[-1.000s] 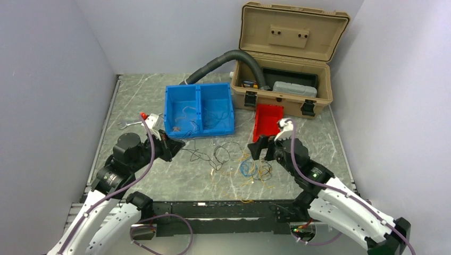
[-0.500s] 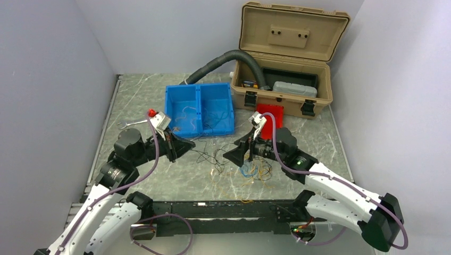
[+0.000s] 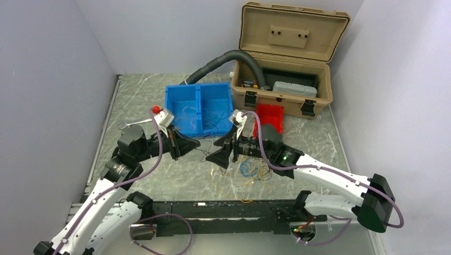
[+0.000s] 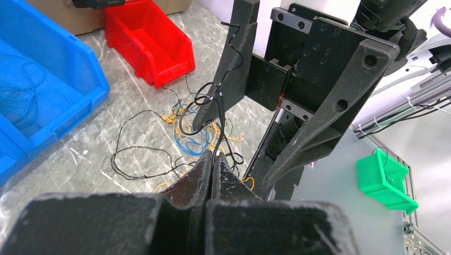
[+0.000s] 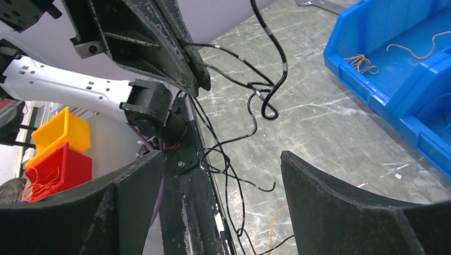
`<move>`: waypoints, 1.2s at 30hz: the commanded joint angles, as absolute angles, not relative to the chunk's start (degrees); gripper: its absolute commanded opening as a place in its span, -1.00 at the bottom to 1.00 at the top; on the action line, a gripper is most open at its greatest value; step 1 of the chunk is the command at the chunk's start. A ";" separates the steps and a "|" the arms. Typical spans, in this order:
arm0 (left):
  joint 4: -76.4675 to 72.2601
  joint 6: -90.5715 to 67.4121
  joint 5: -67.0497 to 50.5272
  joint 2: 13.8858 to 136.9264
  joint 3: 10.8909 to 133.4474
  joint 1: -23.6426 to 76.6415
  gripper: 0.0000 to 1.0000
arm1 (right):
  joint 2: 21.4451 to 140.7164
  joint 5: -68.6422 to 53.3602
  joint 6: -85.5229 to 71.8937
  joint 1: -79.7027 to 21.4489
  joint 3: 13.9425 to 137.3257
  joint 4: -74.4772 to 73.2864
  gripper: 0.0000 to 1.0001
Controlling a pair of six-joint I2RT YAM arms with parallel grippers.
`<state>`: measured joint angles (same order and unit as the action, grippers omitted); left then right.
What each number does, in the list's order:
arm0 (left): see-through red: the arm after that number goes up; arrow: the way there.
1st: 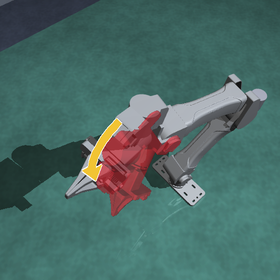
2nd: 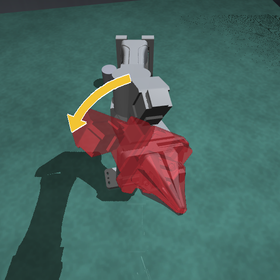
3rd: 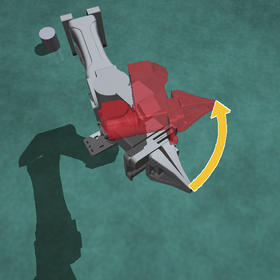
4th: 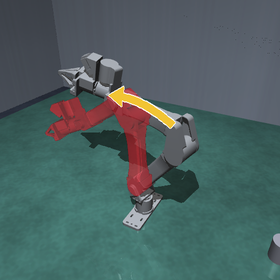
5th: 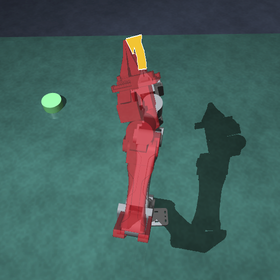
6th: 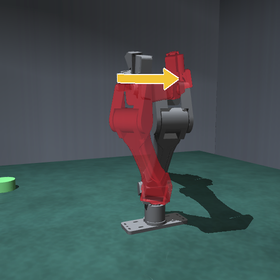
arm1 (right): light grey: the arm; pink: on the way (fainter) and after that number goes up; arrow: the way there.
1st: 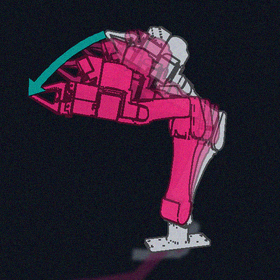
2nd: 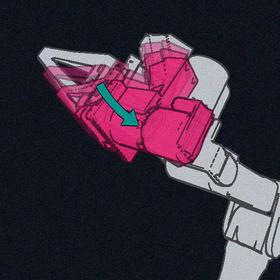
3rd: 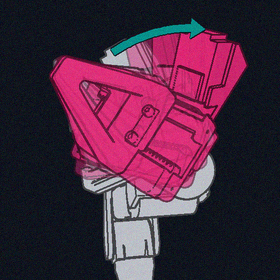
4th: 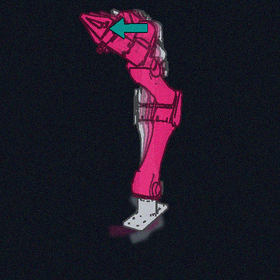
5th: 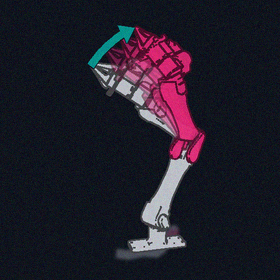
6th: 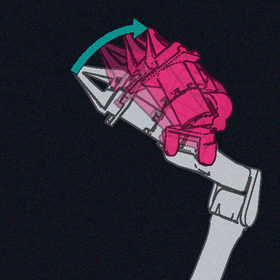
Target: Untangle the cables
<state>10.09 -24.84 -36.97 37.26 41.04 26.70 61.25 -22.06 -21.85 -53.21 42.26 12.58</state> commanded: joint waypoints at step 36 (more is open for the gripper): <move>-6.91 -27.82 -35.97 39.73 31.00 30.01 0.72 | 54.42 7.90 -24.06 -53.81 55.42 -4.33 -1.00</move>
<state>3.07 -26.28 -36.56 39.38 33.69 27.49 54.59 4.54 -22.57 -53.67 49.69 -2.98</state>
